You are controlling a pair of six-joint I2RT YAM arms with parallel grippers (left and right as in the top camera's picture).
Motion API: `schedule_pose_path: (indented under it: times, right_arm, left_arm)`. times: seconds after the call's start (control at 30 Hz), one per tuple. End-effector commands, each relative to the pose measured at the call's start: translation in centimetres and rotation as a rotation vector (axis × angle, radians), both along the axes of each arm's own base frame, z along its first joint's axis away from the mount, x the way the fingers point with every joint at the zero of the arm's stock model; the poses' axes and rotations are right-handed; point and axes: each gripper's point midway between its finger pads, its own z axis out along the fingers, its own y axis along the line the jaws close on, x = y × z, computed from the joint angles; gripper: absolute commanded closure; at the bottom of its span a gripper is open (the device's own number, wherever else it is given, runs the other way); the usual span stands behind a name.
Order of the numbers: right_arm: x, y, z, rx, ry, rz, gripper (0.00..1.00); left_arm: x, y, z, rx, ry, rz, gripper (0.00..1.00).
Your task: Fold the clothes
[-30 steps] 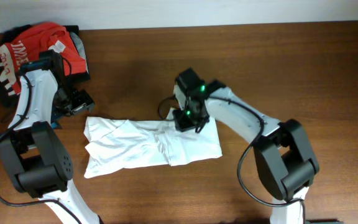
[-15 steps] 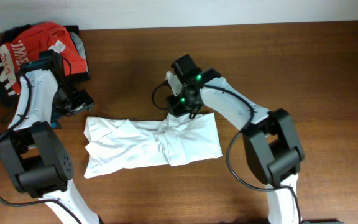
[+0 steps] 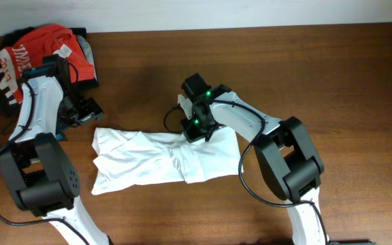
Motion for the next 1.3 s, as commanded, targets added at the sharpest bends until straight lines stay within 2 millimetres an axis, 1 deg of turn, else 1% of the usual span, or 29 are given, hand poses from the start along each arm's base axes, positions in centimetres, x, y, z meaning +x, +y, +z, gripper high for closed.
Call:
schedule_pose_path:
  times: [0.0,0.03,0.07,0.1,0.13,0.17,0.2,0.23,0.3,0.37,0.4,0.47,0.53,0.6,0.67,0.7,0.73,0.77,0.8,0.87,0.93,1.0,1.07,1.1,1.17,1.23,1.27]
  right_arm:
    - [1.6,-0.8,6.2,0.045,-0.053,-0.031,0.73]
    - [2.1,-1.6,7.6,0.041,-0.061,-0.051,0.65]
    - [2.8,-2.8,9.3,0.035,-0.079,-0.079,0.48]
    - [3.4,-3.9,10.2,0.023,-0.09,-0.103,0.32]
    - [4.0,-5.4,11.1,0.001,-0.102,-0.135,0.17]
    - [4.8,-8.0,11.5,-0.05,-0.11,-0.186,0.01]
    - [5.4,-11.7,11.2,-0.124,-0.095,-0.254,0.01]
    - [5.6,-13.4,11.0,-0.151,-0.082,-0.285,0.01]
    - [5.7,-17.6,10.7,-0.221,-0.052,-0.362,0.01]
    - [6.0,-21.8,10.6,-0.261,-0.029,-0.45,0.01]
    - [6.1,-23.1,10.6,-0.262,-0.023,-0.479,0.01]
    - [6.2,-26.7,10.5,-0.263,0.0,-0.567,0.01]
    - [6.1,-29.3,10.5,-0.261,0.018,-0.63,0.01]
    - [6.1,-30.8,10.5,-0.258,0.023,-0.667,0.01]
    - [6.0,-31.4,10.4,-0.259,0.029,-0.682,0.01]
    - [5.9,-31.4,10.3,-0.26,0.032,-0.682,0.01]
    - [5.8,-31.3,10.0,-0.259,0.037,-0.68,0.01]
    - [5.8,-31.2,9.8,-0.257,0.042,-0.679,0.01]
    - [5.8,-31.2,9.7,-0.255,0.046,-0.679,0.01]
    - [5.8,-30.7,9.8,-0.225,0.054,-0.677,0.01]
    - [5.9,-30.4,9.8,-0.21,0.056,-0.676,0.01]
    - [6.0,-30.4,9.8,-0.206,0.054,-0.675,0.01]
    - [6.0,-29.9,9.9,-0.177,0.061,-0.673,0.01]
    - [6.0,-29.8,9.9,-0.173,0.061,-0.673,0.01]
    - [6.0,-29.8,9.9,-0.173,0.061,-0.673,0.01]
    - [6.1,-29.8,9.9,-0.173,0.06,-0.674,0.01]
    - [6.1,-29.8,9.9,-0.172,0.058,-0.674,0.01]
  left_arm:
    - [-0.1,-0.3,-0.4,-0.008,0.008,0.005,0.01]
    - [-0.1,-0.3,-0.4,-0.008,0.006,0.005,0.01]
    - [0.0,-0.3,-0.4,-0.008,0.005,0.005,0.01]
    - [0.0,-0.3,-0.4,-0.008,0.005,0.005,0.01]
    - [0.0,-0.3,-0.4,-0.008,0.005,0.005,0.01]
    - [0.0,-0.3,-0.4,-0.008,0.005,0.005,0.01]
    - [-0.1,-0.3,-0.4,-0.009,0.01,0.005,0.01]
    - [-0.3,-0.3,-0.4,-0.01,0.014,0.004,0.01]
    - [-0.5,-0.4,-0.5,-0.013,0.026,-0.011,0.01]
    - [-1.3,-0.4,-1.1,-0.012,0.051,-0.016,0.01]
    - [-1.6,-0.4,-1.4,-0.015,0.064,-0.016,0.01]
    - [-3.1,-0.8,-2.5,-0.03,0.115,-0.04,0.01]
    - [-4.8,-1.2,-3.7,-0.054,0.168,-0.06,0.01]
    - [-5.5,-1.3,-4.4,-0.079,0.181,-0.073,0.01]
    - [-4.8,-2.6,-4.8,-0.221,0.115,-0.147,0.01]
    - [-4.4,-2.3,-4.8,-0.236,0.091,-0.132,0.01]
    - [-4.1,-1.2,-4.9,-0.231,0.065,-0.107,0.01]
    - [-4.1,-0.4,-5.0,-0.235,0.055,-0.083,0.01]
    - [-4.3,-0.2,-4.9,-0.265,0.045,-0.08,0.01]
    - [-5.2,-0.5,-4.4,-0.383,0.029,-0.084,0.01]
    - [-6.9,-0.4,-4.1,-0.414,0.08,-0.084,0.01]
    - [-7.9,-1.0,-4.6,-0.433,0.114,-0.089,0.01]
    - [-8.6,-1.6,-5.8,-0.441,0.124,-0.096,0.01]
    - [-8.6,-2.6,-6.6,-0.471,0.106,-0.107,0.01]
    - [-8.5,-4.9,-7.3,-0.57,0.049,-0.164,0.01]
    - [-9.4,-6.0,-8.1,-0.59,0.069,-0.177,0.01]
    - [-9.6,-6.2,-8.2,-0.593,0.074,-0.18,0.01]
